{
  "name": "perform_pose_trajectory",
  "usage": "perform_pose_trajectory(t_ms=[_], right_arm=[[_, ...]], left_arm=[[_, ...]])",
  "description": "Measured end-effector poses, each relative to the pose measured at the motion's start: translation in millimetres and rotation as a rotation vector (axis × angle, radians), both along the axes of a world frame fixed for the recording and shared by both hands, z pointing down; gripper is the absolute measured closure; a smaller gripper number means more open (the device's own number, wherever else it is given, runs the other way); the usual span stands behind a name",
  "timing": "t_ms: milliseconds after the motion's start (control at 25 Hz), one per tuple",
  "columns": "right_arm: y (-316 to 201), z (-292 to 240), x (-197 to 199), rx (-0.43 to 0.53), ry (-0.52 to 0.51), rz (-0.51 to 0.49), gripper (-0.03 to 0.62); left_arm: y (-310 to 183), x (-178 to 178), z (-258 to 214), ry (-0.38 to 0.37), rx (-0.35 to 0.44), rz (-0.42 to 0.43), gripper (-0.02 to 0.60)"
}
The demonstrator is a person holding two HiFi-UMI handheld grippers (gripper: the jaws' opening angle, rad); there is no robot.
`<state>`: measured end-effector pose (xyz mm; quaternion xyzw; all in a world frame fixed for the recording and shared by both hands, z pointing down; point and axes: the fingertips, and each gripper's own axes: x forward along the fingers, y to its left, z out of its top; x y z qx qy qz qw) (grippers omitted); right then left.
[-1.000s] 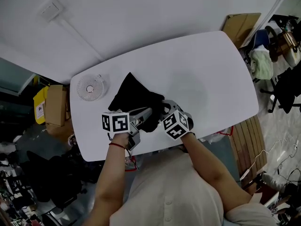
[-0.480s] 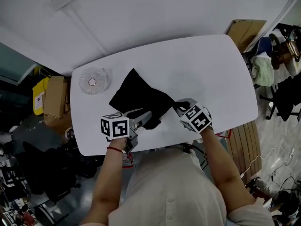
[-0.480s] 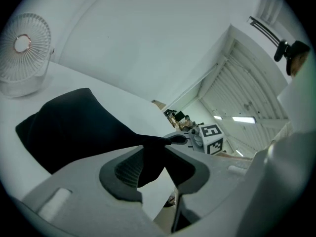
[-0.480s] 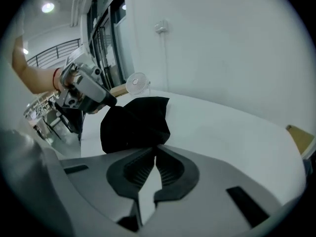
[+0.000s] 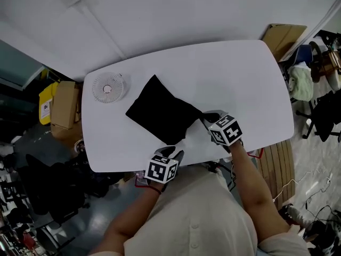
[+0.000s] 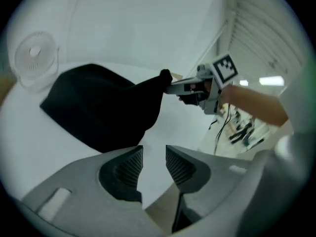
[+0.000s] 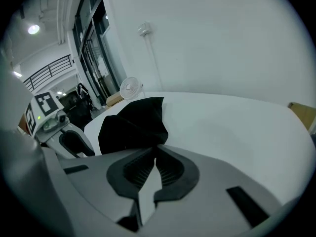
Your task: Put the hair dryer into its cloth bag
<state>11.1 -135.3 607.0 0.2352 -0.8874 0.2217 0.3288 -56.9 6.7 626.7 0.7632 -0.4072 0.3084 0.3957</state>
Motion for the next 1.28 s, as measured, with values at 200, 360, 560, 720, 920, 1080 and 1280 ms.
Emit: perform_pose_trajectory(t_ms=[200, 360, 560, 720, 920, 1080, 1280], right_arm=[[-2, 1, 0, 0.003, 0.0, 0.008, 0.571], [-3, 1, -2, -0.002, -0.006, 0.012, 0.571], [-2, 4, 0, -0.009, -0.003, 0.016, 0.571], [-6, 7, 3, -0.006, 0.015, 0.005, 0.571], [-16, 9, 10, -0.008, 0.036, -0.025, 0.571], [-29, 6, 19, -0.021, 0.054, -0.052, 0.571], [-46, -5, 34, -0.024, 0.072, -0.057, 0.572]], left_arm=[[-19, 6, 13, -0.493, 0.295, 0.3, 0.446], [-32, 0, 36, -0.581, 0.262, 0.329, 0.446], [-36, -2, 54, -0.496, 0.141, 0.303, 0.478], [-30, -11, 52, -0.379, 0.058, 0.261, 0.551], [-20, -10, -2, -0.103, 0.02, 0.294, 0.554], [-24, -18, -54, 0.025, 0.024, 0.308, 0.557], [-24, -8, -84, 0.021, 0.052, 0.375, 0.558]])
